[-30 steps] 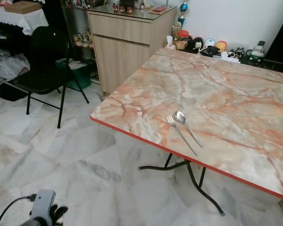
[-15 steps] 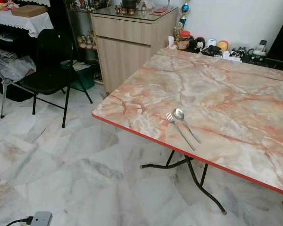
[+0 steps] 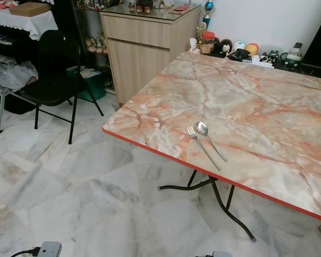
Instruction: Setting the table
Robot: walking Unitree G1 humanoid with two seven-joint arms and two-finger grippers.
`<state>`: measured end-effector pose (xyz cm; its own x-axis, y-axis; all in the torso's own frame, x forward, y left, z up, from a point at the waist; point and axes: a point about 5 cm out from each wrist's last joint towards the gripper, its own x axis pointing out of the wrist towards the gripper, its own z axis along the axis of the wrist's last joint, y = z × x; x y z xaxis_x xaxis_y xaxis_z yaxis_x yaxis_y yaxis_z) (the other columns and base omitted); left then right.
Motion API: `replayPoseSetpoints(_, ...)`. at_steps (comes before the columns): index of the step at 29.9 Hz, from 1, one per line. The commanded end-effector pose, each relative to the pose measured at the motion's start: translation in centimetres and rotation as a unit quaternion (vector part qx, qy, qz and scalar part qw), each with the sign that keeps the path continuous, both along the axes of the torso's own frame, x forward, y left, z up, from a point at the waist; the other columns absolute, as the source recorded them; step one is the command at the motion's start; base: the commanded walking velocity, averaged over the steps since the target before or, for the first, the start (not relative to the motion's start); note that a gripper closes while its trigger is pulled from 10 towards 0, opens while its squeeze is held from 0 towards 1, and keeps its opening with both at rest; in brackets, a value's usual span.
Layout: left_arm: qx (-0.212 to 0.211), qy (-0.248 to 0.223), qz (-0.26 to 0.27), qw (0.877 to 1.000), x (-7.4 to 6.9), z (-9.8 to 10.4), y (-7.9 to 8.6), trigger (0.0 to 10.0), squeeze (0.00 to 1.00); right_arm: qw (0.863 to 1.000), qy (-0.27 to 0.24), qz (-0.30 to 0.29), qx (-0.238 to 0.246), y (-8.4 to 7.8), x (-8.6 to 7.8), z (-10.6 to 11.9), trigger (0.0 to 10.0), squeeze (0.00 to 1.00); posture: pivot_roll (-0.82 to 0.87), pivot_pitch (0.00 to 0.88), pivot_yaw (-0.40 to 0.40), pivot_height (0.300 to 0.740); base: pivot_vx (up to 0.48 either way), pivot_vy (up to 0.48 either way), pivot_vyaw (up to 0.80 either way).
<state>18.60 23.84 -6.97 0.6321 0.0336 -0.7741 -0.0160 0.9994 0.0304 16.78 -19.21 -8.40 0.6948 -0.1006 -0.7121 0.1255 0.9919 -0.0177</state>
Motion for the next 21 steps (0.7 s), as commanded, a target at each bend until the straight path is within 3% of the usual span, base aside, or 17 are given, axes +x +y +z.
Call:
replayPoseSetpoints(1, 0.003, 0.017, -0.006, 1.0, -0.8, -0.5, -0.1, 10.0, 0.0, 1.0, -0.004, -0.002, 0.001, -0.1, -0.2, 0.0, 10.0, 0.0, 0.03, 0.067, -0.008, 0.74, 0.0, 0.0, 0.0)
replayPoseSetpoints(4, 0.004, 0.02, -0.005, 1.0, -1.0, -0.6, -0.2, 10.0, 0.0, 1.0, -0.015, -0.003, 0.003, -0.1, -0.1, 0.1, 10.0, 0.0, 0.03, 0.067, -0.01, 0.74, 0.0, 0.0, 0.0)
replayPoseSetpoints(5, 0.004, 0.021, -0.006, 1.0, -1.2, -0.7, -0.3, 10.0, 0.0, 0.998, -0.062, -0.002, -0.005, -0.4, 2.3, 1.5, 10.0, 0.0, 0.02, 0.064, -0.012, 0.74, 0.0, 0.0, 0.0)
replayPoseSetpoints(6, 0.004, 0.021, -0.006, 1.0, -1.2, -0.7, -0.3, 10.0, 0.0, 0.998, -0.062, -0.002, -0.005, -0.4, 2.3, 1.5, 10.0, 0.0, 0.02, 0.064, -0.012, 0.74, 0.0, 0.0, 0.0)
replayPoseSetpoints(8, 0.004, 0.024, -0.005, 1.0, -1.4, -0.8, -0.3, 10.0, 0.0, 0.986, -0.168, 0.0, -0.009, -0.8, 6.7, 4.7, 10.0, 0.0, 0.02, 0.064, -0.012, 0.74, 0.0, 0.0, 0.0)
replayPoseSetpoints(16, 0.008, 0.032, -0.013, 0.999, -1.8, -1.0, -0.4, 10.0, 0.0, 0.979, -0.203, 0.001, -0.011, -0.8, 7.1, 5.4, 10.0, 0.0, 0.01, 0.047, -0.016, 0.74, 0.0, 0.0, 0.0)
replayPoseSetpoints(17, 0.009, 0.032, -0.016, 0.999, -1.8, -1.0, -0.4, 10.0, 0.0, 0.973, -0.231, 0.003, -0.021, -1.0, 7.9, 6.4, 10.0, 0.0, 0.01, 0.047, -0.016, 0.74, 0.0, 0.0, 0.0)
replayPoseSetpoints(21, 0.011, 0.035, -0.015, 0.999, -2.0, -1.1, -0.4, 10.0, 0.0, 0.968, -0.251, 0.002, -0.023, -1.0, 8.1, 6.9, 10.0, 0.0, 0.01, 0.038, -0.022, 0.74, 0.0, 0.0, 0.0)
